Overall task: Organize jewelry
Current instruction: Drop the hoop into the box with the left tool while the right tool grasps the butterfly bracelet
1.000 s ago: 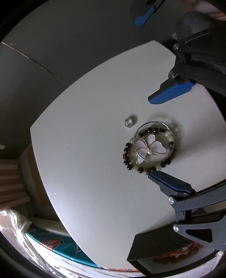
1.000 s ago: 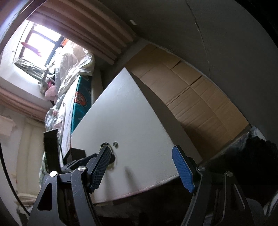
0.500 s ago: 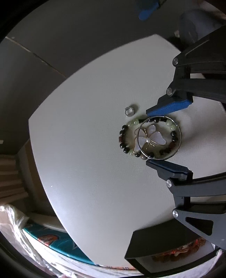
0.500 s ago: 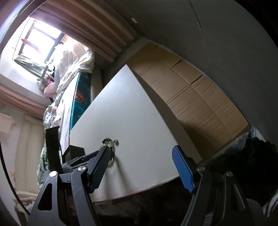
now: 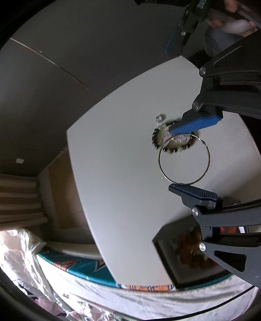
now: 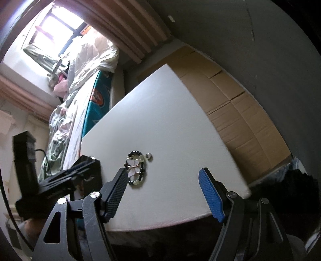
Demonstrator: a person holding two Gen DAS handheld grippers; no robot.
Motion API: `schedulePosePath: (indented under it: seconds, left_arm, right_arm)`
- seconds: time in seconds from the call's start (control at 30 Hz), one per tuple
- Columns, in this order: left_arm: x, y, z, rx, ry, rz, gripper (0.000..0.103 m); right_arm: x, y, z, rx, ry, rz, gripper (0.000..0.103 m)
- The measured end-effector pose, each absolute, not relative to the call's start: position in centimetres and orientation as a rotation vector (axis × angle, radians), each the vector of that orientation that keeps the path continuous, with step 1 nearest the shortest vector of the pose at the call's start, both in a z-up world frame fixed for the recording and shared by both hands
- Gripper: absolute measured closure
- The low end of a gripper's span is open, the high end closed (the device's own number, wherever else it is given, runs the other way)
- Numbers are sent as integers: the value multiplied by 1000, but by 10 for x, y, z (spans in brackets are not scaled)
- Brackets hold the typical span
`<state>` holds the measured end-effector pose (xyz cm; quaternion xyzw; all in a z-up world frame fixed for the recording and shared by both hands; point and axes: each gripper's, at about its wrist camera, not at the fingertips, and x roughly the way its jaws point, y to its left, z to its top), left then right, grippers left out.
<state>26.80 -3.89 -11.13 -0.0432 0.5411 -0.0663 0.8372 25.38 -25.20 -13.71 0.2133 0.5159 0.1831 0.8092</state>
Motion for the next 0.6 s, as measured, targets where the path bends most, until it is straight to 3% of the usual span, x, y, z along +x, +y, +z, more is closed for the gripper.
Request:
schedulePosePath:
  seconds: [0.03,0.2,0.4,0.6]
  left_arm:
    - [265,-35,-108,-90,1137,-141,51]
    - [256,-8,-99,-98,1100,-136,51]
    - [249,28,-101,-132,1079,-131,51]
    - [240,68,-102,-175,1073,-120,51]
  right_arm:
    - [255,-247,-137,446,1100,393,31]
    - [264,-220,-140,395,1126,413,56]
    - [275,-182,-155,342,1204,403,79]
    - [284,-157,-176,259,1248,318,85]
